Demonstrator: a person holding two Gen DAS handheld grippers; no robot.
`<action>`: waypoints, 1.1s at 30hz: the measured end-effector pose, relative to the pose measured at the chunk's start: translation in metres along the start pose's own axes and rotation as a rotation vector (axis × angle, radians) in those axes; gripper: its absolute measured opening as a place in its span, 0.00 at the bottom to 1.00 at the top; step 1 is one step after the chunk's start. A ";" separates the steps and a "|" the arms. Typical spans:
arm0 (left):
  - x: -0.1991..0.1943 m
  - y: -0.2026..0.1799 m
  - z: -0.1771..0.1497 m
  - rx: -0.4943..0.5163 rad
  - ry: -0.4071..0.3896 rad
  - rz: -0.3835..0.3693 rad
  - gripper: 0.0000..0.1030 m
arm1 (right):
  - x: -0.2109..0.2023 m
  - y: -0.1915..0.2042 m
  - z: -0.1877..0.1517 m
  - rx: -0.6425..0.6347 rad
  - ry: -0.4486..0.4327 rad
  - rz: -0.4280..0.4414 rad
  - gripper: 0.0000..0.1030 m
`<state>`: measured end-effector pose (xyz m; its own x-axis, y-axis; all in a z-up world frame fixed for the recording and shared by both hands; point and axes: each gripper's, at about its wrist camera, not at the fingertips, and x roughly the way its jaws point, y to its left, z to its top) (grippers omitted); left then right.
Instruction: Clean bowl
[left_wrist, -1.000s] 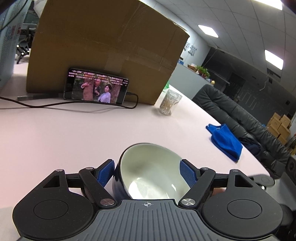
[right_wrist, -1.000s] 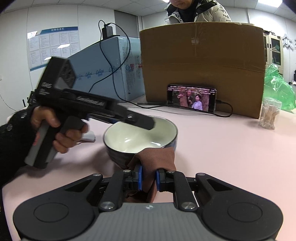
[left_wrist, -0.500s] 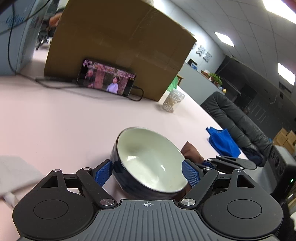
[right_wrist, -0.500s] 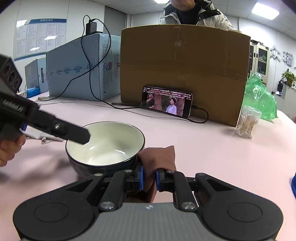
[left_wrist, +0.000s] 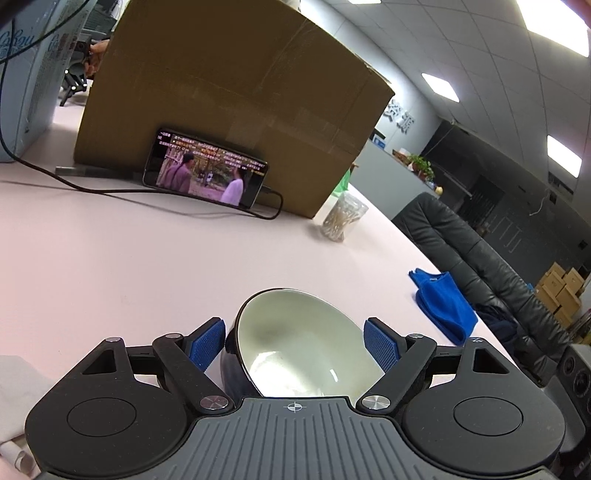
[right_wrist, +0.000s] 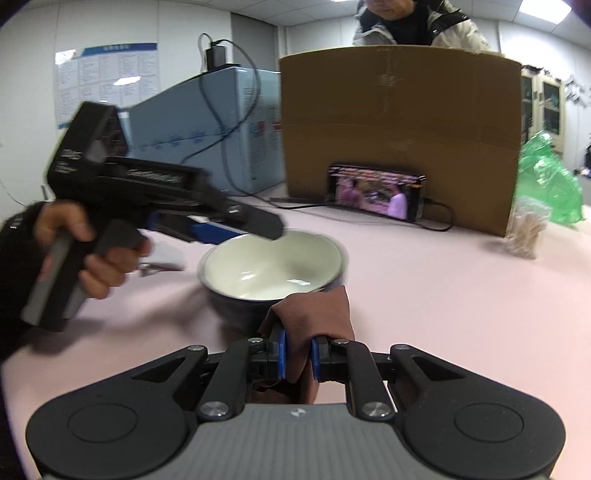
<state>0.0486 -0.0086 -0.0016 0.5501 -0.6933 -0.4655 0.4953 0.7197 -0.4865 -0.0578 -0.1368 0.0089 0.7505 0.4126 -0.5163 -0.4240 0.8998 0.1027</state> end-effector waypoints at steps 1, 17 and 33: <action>-0.001 0.000 0.000 0.000 0.000 0.001 0.81 | 0.001 0.003 0.001 -0.005 0.000 0.004 0.16; -0.010 -0.016 -0.006 0.102 -0.052 0.110 0.82 | 0.004 -0.001 0.003 -0.012 -0.020 -0.080 0.16; 0.015 0.001 -0.017 0.146 -0.053 0.211 0.28 | 0.004 0.008 -0.001 0.039 -0.035 -0.004 0.16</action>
<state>0.0455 -0.0190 -0.0219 0.6844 -0.5268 -0.5041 0.4553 0.8488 -0.2688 -0.0588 -0.1283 0.0074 0.7694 0.4132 -0.4871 -0.4014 0.9060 0.1344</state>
